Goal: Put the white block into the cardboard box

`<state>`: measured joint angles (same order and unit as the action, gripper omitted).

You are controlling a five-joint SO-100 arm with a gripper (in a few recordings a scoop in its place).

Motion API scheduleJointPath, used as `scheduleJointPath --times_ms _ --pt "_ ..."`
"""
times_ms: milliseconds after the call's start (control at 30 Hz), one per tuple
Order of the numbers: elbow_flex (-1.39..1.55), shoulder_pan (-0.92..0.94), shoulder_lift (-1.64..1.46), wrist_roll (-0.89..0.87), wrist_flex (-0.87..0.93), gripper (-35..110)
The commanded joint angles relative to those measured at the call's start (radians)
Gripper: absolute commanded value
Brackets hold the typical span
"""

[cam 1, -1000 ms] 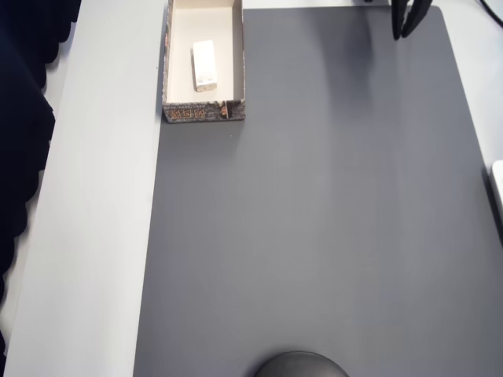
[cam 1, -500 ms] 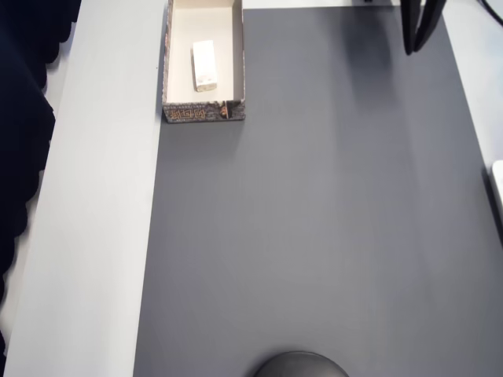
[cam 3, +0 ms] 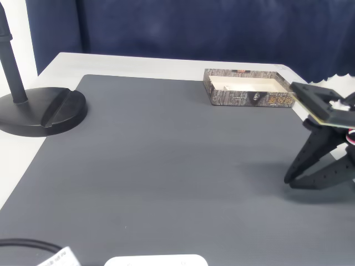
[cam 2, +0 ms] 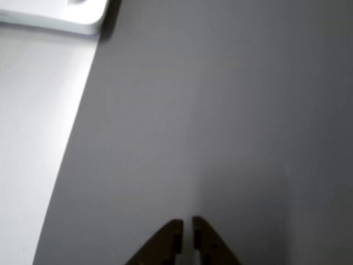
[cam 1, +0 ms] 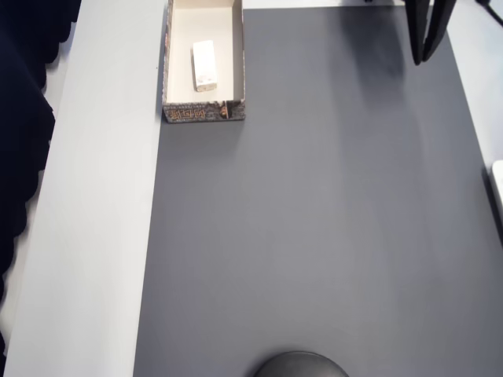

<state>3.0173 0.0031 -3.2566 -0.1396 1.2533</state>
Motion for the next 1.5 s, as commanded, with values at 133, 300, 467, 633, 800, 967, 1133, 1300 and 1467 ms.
scheduleJointPath --times_ms 133,300,467,633,800,967,1133,1300,1467 --pt "0.023 0.003 -0.048 0.044 0.018 -2" --pt "0.048 0.028 -0.067 0.072 0.035 -2" --pt "0.066 0.034 -0.067 0.067 0.035 -2" --pt "0.075 0.034 -0.067 0.060 0.051 -2" --pt "0.075 0.055 -0.067 0.078 0.060 -2" --pt "0.075 0.063 -0.067 0.163 0.078 -2" --pt "0.075 0.072 -0.067 0.163 0.078 -2" --pt "0.075 0.080 -0.067 0.163 0.078 -2" --pt "0.075 0.087 -0.067 0.163 0.078 -2"
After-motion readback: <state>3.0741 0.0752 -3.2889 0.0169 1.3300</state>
